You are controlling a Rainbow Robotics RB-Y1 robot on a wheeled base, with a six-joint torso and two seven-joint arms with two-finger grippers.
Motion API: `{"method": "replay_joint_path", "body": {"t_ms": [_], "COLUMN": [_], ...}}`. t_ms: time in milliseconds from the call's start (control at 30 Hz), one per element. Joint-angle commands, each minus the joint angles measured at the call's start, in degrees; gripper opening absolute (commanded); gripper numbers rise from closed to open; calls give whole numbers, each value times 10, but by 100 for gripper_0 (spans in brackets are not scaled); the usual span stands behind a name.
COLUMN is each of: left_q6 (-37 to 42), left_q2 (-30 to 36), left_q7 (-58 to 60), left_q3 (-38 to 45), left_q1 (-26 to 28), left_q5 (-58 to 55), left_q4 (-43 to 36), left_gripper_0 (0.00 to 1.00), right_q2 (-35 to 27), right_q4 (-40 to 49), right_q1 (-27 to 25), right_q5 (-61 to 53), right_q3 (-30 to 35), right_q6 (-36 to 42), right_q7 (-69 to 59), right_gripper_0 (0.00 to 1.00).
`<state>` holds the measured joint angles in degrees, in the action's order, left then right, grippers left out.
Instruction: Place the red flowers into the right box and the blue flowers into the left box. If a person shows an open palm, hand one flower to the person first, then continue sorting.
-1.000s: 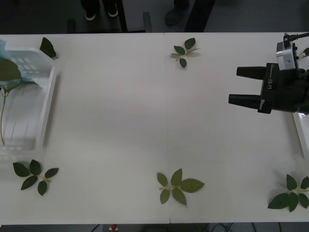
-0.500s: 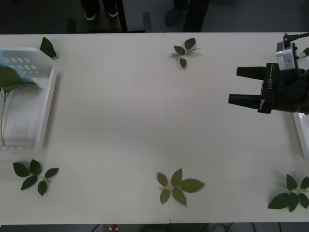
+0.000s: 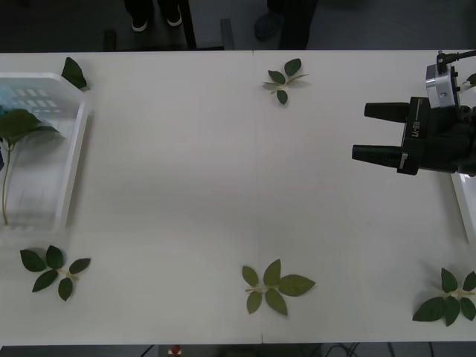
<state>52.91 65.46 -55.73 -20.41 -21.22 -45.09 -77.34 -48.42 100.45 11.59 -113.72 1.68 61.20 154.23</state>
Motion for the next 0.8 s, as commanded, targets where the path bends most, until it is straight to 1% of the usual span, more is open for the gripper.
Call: {"method": "replay_joint_path", "body": {"t_ms": [33, 167, 200, 233, 267, 300, 333, 367, 800], "left_q6": [-11, -38, -39, -38, -39, -39, -39, -39, -34], "left_q2": [4, 3, 4, 4, 4, 4, 4, 4, 12], "left_q7": [-11, -11, -11, -11, -10, -10, -9, -8, -11], "left_q3": [15, 15, 15, 15, 15, 15, 15, 15, 15], "left_q1": [7, 22, 22, 22, 22, 22, 22, 22, 21], "left_q5": [9, 13, 15, 15, 16, 16, 16, 16, 14], "left_q4": [1, 2, 1, 2, 2, 2, 2, 2, 0], "left_gripper_0": [1, 0, 1, 5, 16, 55, 89, 100, 100], "right_q2": [-4, -4, -4, -4, -4, -4, -4, -4, -4], "right_q4": [13, 13, 13, 13, 13, 13, 13, 13, 13], "right_q1": [7, 7, 7, 7, 7, 7, 7, 7, 7], "right_q5": [-6, -6, -6, -6, -6, -6, -6, -6, -6], "right_q3": [8, 8, 8, 8, 8, 8, 8, 8, 8], "right_q6": [0, 0, 0, 0, 0, 0, 0, 0, 0], "right_q7": [8, 8, 8, 8, 8, 8, 8, 8, 8], "right_gripper_0": [97, 97, 97, 97, 97, 97, 97, 97, 97]}}
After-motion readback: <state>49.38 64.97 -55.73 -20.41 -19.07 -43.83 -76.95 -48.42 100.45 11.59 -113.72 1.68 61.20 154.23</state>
